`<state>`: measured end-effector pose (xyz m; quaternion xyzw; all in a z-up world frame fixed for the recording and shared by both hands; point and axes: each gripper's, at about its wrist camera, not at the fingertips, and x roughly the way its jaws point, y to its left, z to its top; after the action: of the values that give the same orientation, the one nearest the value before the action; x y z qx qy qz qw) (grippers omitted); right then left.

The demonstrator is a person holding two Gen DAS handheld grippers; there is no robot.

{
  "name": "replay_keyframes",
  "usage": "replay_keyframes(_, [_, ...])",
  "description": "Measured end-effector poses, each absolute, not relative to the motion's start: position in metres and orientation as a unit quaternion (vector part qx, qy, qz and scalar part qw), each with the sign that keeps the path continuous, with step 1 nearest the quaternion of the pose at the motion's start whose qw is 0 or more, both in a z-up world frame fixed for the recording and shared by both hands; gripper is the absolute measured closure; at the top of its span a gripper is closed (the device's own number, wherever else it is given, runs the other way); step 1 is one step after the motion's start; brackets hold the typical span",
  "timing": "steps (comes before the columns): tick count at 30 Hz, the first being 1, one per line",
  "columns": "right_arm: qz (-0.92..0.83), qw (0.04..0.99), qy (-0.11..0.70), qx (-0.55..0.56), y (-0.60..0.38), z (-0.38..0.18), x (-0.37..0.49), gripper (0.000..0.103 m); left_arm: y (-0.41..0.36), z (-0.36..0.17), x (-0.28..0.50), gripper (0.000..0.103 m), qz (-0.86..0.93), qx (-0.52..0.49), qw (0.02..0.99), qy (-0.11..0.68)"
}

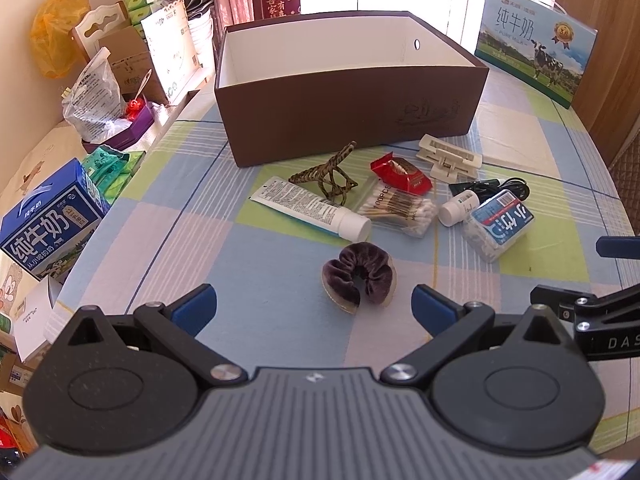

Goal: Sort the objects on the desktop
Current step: 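Move both tools toward the scrunchie and the blue toothpick box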

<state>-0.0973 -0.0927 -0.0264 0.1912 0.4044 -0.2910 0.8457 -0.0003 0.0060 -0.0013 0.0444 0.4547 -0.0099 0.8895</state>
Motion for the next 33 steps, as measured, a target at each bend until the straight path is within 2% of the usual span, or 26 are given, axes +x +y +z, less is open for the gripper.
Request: replay_keyframes(33, [-0.296, 0.838, 0.41, 0.204, -0.103, -0.034, -0.1, 0.002, 0.0, -0.01, 0.006, 0.001, -0.019, 0.042, 0.885, 0.464])
